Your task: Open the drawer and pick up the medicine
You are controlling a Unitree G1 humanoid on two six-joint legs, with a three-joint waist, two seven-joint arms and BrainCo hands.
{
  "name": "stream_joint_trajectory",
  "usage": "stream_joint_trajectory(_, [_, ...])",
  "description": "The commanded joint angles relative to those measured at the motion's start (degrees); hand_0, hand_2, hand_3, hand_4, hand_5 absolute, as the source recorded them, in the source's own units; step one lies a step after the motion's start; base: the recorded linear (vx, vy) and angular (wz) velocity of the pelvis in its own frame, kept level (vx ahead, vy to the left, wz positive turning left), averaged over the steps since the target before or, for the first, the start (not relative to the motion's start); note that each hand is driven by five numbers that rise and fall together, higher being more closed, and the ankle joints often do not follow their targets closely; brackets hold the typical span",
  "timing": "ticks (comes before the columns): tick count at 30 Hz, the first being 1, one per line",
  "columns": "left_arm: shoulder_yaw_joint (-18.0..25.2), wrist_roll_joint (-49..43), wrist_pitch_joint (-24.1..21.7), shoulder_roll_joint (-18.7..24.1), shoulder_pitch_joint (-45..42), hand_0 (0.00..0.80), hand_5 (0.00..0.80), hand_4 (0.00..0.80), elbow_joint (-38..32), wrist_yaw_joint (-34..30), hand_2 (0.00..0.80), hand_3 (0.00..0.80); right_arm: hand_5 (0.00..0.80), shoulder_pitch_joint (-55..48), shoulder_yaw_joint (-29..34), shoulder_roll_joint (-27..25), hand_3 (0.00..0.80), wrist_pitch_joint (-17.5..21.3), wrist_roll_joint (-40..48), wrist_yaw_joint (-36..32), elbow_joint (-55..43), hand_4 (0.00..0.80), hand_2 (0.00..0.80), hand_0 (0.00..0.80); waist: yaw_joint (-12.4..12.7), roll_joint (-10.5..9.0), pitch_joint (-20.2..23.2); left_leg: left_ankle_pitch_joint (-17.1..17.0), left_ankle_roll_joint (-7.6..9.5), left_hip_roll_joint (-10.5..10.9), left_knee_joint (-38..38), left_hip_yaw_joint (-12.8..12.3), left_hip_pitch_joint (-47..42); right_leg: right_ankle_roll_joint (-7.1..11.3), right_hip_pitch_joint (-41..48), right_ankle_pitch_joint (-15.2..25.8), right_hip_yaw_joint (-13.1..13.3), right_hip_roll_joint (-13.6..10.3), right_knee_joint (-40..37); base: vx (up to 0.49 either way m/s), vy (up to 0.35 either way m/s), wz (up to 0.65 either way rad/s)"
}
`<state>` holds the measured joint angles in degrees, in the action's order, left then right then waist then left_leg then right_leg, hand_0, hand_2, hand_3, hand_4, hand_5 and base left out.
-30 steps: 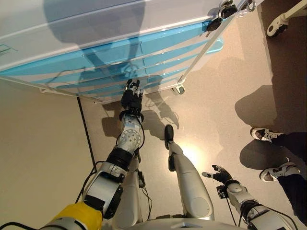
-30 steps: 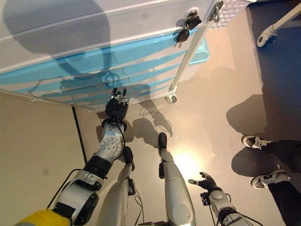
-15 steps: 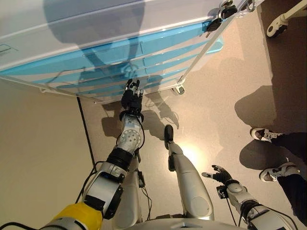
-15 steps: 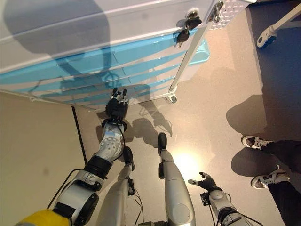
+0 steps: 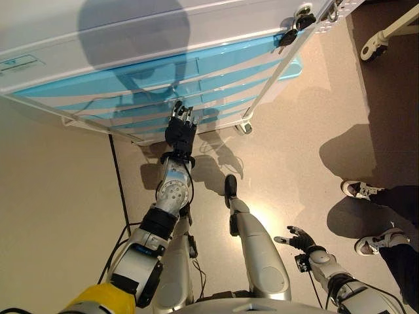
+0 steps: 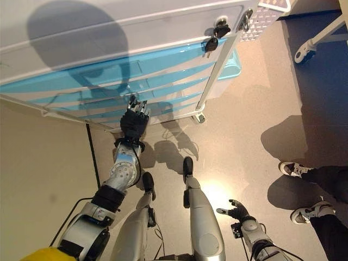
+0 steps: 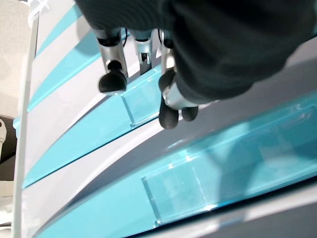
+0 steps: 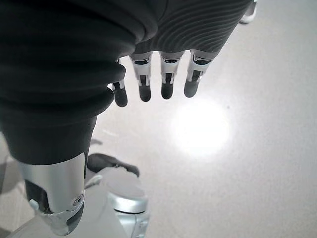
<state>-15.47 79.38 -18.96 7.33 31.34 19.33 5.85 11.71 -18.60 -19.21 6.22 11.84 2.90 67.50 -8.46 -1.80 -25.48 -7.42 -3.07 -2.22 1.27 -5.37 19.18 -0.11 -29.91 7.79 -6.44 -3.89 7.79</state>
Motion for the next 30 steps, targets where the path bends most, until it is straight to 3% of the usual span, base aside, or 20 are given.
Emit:
stream_joint_trajectory(1, [-0.48,-6.44,-0.59,-0.63,4.93,0.800,0.800,0.800,-8.71,-7.65,0.800,0.800,0.000,-3.79,-0.84,-1.88,0.000,-0.74,-1.40,-0.18,-0.45,0.000,0.000,0.000,1.29,-1.03,4.03,0.48,-1.02,0.65,-3.10,2.15,3.35,6.17,0.12,-0.42,0.92,-1.29,1.39,-0.053,-0.006,-0.05])
stream_joint_trajectory(13, [-1.95,-7.85,0.83,-1.00,0.92,0.800,0.800,0.800,-6.55,-7.06,0.800,0.800,0.000,-3.67,0.04,-1.68,0.000,-0.56,-1.06,0.37,-0.31,0.000,0.000,0.000,1.41,-1.01,3.06,0.89,-1.00,0.69,-5.30,2.00,3.93,6.14,0.64,-0.03,1.11,-1.57,1.68,-0.014,-0.001,0.00])
stream_joint_trajectory(14, [-1.92,-8.36,0.87,-0.75,1.02,0.649,0.649,0.649,-5.68,-6.60,0.649,0.649,0.000,-3.65,0.04,-1.71,0.000,-0.54,-0.96,0.47,-0.37,0.000,0.000,0.000,1.41,-0.98,3.06,0.87,-1.02,0.68,-5.42,1.99,4.10,6.13,0.55,-0.05,1.08,-1.54,1.73,0.000,0.000,0.00])
stream_joint_trajectory(15, [-1.92,-8.36,0.87,-0.75,1.02,0.436,0.436,0.436,-5.68,-6.60,0.436,0.436,0.000,-3.65,0.04,-1.71,0.000,-0.54,-0.96,0.47,-0.37,0.000,0.000,0.000,1.41,-0.98,3.06,0.87,-1.02,0.68,-5.42,1.99,4.10,6.13,0.55,-0.05,1.08,-1.54,1.73,0.000,0.000,0.00])
stream_joint_trajectory(16, [-1.98,-10.19,0.84,0.11,1.30,0.000,0.000,0.000,-4.12,-5.33,0.000,0.000,0.000,-3.56,-0.02,-1.82,0.000,-0.47,-0.82,0.73,-0.46,0.000,0.000,0.000,1.34,-0.90,3.08,0.79,-1.05,0.59,-5.65,1.91,4.45,6.15,0.46,0.01,1.12,-1.58,1.66,0.000,0.000,0.00])
stream_joint_trajectory(30, [-3.47,-18.91,4.38,3.42,0.78,0.000,0.000,0.000,4.15,-4.58,0.000,0.000,0.000,-3.03,0.70,-2.71,0.000,-0.73,-0.84,1.68,-0.40,0.000,0.000,0.000,0.69,-0.10,4.03,2.13,-1.73,-0.14,-6.56,1.51,5.39,6.50,0.11,-1.83,1.18,-1.60,2.46,0.026,-0.003,0.01])
